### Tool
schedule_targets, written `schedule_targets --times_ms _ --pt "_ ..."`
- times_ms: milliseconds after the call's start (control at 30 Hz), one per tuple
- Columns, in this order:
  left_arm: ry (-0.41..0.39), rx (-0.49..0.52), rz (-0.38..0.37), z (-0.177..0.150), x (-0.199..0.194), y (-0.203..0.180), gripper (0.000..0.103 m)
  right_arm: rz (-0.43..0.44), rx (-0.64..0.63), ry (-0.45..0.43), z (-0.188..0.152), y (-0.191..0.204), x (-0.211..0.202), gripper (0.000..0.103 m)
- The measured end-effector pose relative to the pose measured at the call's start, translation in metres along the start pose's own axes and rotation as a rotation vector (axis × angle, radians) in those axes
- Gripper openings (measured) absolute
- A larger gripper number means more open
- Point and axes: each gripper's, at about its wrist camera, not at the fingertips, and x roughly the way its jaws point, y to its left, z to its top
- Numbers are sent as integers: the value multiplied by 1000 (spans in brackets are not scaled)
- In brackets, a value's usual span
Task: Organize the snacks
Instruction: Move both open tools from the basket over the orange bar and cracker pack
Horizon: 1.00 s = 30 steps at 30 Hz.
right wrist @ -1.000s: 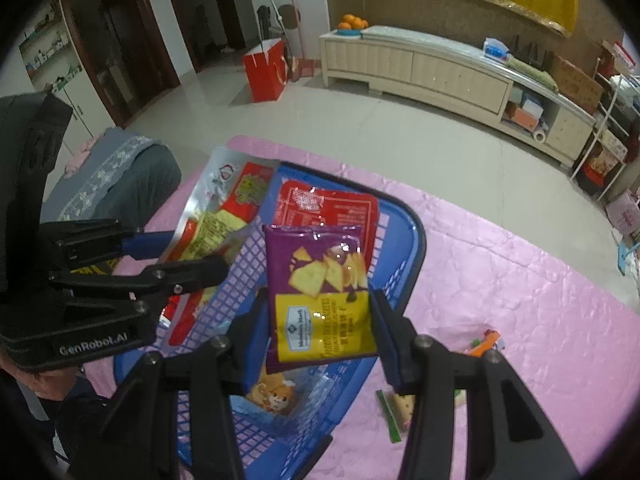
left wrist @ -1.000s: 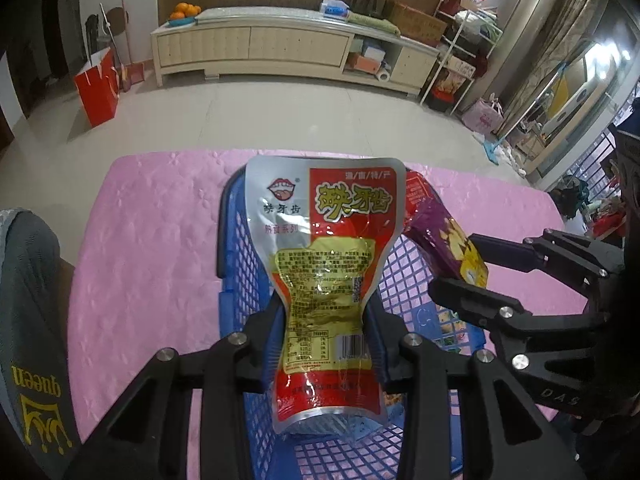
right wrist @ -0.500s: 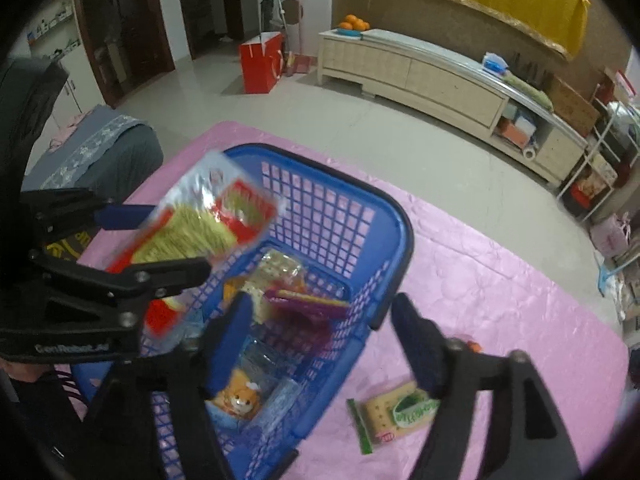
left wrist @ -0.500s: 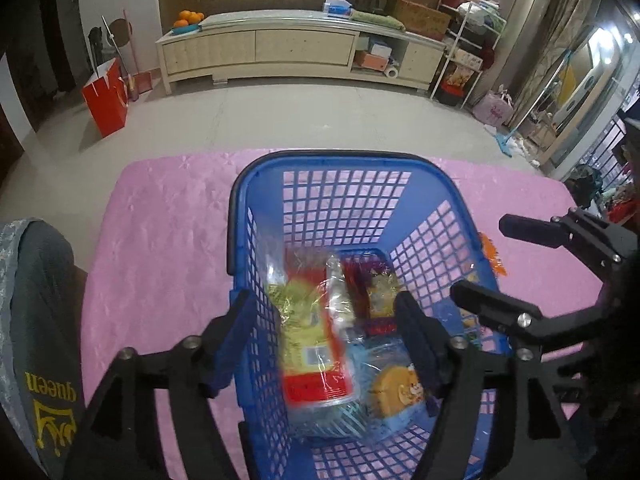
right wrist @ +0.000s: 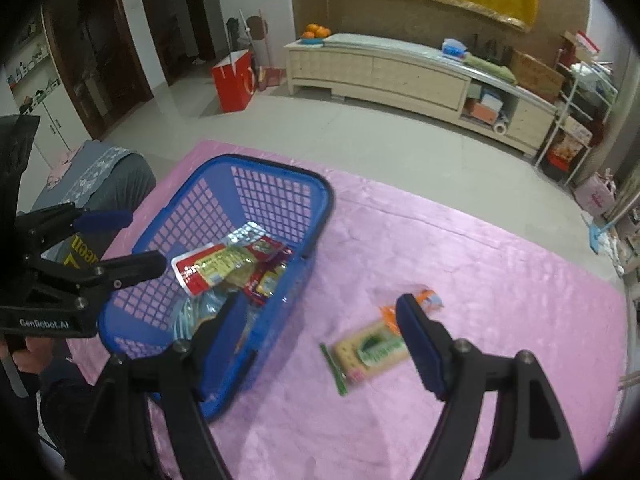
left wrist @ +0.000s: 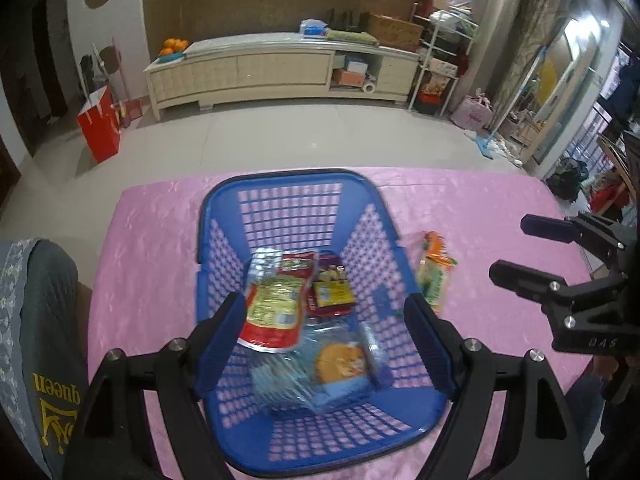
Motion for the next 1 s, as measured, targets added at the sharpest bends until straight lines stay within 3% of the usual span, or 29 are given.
schedule_targets --times_ms 467,833,1000 --pt "6 147 -28 -6 7 -99 79 -70 90 -19 -48 -60 -43 80" --pt "44 233 -32 -4 48 -150 79 -92 149 -5 -84 -110 -29 80" --pt "65 311 28 4 72 -170 79 -75 176 -11 -88 -126 -13 80"
